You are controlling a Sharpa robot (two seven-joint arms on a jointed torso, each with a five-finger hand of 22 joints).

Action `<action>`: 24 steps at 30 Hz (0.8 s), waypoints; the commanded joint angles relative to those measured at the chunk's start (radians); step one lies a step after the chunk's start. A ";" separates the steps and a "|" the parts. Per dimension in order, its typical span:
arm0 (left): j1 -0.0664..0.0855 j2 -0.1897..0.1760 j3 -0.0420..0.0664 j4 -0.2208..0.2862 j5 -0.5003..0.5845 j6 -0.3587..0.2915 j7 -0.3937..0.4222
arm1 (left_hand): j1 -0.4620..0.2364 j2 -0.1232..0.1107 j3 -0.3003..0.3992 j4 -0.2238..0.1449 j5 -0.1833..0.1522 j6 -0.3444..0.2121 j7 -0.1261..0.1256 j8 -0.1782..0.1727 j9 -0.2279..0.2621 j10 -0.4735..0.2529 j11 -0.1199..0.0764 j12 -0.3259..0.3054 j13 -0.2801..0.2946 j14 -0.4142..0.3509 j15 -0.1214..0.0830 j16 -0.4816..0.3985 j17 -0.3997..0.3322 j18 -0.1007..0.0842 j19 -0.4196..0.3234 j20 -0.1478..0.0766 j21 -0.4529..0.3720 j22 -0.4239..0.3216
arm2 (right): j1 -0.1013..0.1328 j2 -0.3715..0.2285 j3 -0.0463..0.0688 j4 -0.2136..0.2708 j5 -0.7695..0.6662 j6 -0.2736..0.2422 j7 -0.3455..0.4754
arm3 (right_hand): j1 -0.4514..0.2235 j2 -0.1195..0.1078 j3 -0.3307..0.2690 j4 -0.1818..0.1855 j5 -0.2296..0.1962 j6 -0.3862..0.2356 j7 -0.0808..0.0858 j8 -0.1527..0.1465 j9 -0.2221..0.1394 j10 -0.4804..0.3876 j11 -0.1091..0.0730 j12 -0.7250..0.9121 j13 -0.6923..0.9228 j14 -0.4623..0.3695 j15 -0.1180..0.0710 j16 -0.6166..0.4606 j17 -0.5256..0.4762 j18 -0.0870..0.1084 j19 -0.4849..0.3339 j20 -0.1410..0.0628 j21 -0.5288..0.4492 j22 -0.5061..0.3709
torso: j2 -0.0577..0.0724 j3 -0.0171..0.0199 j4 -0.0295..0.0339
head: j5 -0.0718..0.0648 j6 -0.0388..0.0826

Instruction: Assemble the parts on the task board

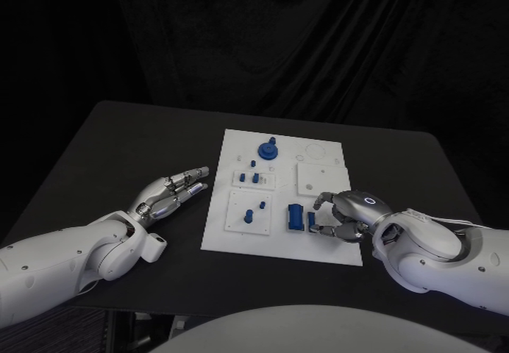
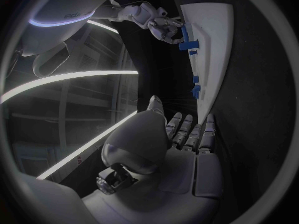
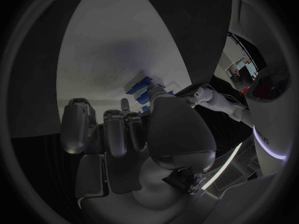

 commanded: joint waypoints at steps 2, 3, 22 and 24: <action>-0.004 0.003 -0.001 0.001 0.002 0.012 0.021 | 0.010 0.001 0.006 0.001 -0.001 0.004 0.002 0.003 0.001 -0.002 0.006 0.005 0.001 0.006 0.001 0.005 0.002 0.010 0.006 0.000 0.003 -0.001 | -0.002 0.004 0.000 -0.008 0.001 0.004 -0.006 | 0.019 -0.001 0.007 -0.004 -0.001 -0.002 -0.003 0.016 0.006 0.106 -0.008 0.003 0.263 0.061 -0.006 -0.005 0.098 0.016 -0.003 -0.006 -0.007 0.180 | 0.001 -0.0010 0.0008 | -0.001 0.000; -0.004 0.003 -0.001 0.001 0.002 0.012 0.021 | 0.010 0.001 0.006 0.001 -0.001 0.004 0.002 0.003 0.001 -0.002 0.006 0.005 0.001 0.006 0.001 0.005 0.002 0.010 0.006 0.000 0.003 -0.001 | -0.002 0.006 0.000 -0.010 0.001 0.009 -0.007 | 0.024 -0.002 0.007 -0.006 -0.001 -0.004 -0.003 0.021 0.008 0.106 -0.008 0.003 0.263 0.060 -0.006 -0.005 0.096 0.016 -0.004 -0.007 -0.008 0.180 | 0.001 -0.0010 0.0008 | -0.001 0.000; -0.004 -0.001 -0.001 0.010 0.002 -0.014 0.043 | 0.014 -0.001 0.007 0.000 -0.001 0.014 0.006 0.005 0.002 -0.001 0.003 0.007 0.002 0.002 -0.004 0.004 0.001 0.010 0.005 -0.001 0.003 -0.004 | -0.003 0.001 0.000 -0.012 0.001 -0.086 0.031 | 0.014 -0.028 -0.021 0.011 -0.002 -0.016 -0.005 0.070 0.024 0.106 -0.009 0.003 0.263 0.060 -0.007 -0.006 0.096 0.017 -0.005 -0.008 -0.012 0.179 | 0.002 -0.0005 0.0008 | 0.004 0.000; -0.004 -0.006 -0.001 0.019 0.002 -0.034 0.056 | 0.022 -0.005 0.005 -0.001 -0.002 0.031 0.024 0.008 0.004 0.002 -0.010 0.008 0.002 -0.003 -0.016 0.003 0.000 0.012 0.000 -0.003 0.002 -0.011 | -0.002 -0.010 0.001 -0.006 0.001 -0.146 0.059 | 0.008 -0.029 -0.024 0.012 -0.002 -0.014 -0.005 0.075 0.025 0.106 -0.009 0.003 0.263 0.060 -0.007 -0.005 0.097 0.016 -0.004 -0.008 -0.010 0.180 | 0.001 0.0000 0.0011 | 0.004 0.000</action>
